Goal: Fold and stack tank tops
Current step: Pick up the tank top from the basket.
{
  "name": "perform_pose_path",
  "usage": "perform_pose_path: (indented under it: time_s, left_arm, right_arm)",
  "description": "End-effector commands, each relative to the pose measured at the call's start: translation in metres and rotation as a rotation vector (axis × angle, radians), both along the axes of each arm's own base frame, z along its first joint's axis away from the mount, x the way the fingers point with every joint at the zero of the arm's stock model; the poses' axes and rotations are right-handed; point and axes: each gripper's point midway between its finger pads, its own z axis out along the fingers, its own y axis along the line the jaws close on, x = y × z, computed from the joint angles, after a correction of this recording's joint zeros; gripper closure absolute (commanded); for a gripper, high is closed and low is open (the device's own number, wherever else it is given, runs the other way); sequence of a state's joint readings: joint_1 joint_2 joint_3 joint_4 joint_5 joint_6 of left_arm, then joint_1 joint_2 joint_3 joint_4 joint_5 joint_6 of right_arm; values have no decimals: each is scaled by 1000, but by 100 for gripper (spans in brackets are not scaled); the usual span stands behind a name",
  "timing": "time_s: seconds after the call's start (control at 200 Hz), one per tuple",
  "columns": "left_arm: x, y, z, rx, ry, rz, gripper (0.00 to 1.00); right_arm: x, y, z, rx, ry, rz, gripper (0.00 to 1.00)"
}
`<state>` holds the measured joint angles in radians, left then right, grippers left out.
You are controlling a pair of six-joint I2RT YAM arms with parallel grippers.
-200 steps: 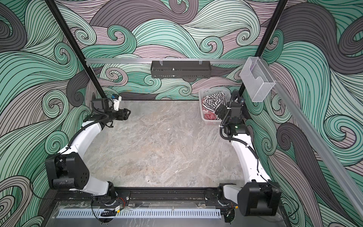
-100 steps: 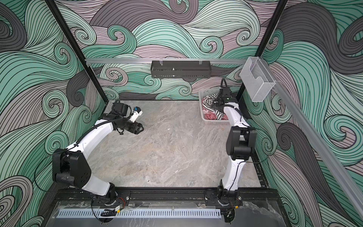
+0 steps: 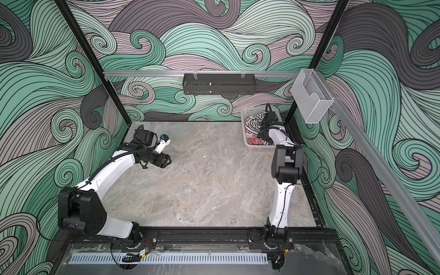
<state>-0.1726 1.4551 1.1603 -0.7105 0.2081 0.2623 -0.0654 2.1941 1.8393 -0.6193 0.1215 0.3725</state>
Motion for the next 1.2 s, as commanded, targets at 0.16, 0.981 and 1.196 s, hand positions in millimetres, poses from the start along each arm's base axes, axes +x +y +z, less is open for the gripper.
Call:
perform_pose_path:
  time_s: [0.16,0.981,1.196]
  left_arm:
    - [1,4,0,21,2,13,27]
    - [30,20,10,46,-85,153,25]
    - [29,49,30,54,-189,253,23]
  right_arm:
    - [-7,12,53,-16,-191,17,100]
    - [-186,291,387,75,-1042,765,100]
    - [-207,372,394,279,-1050,1017,100]
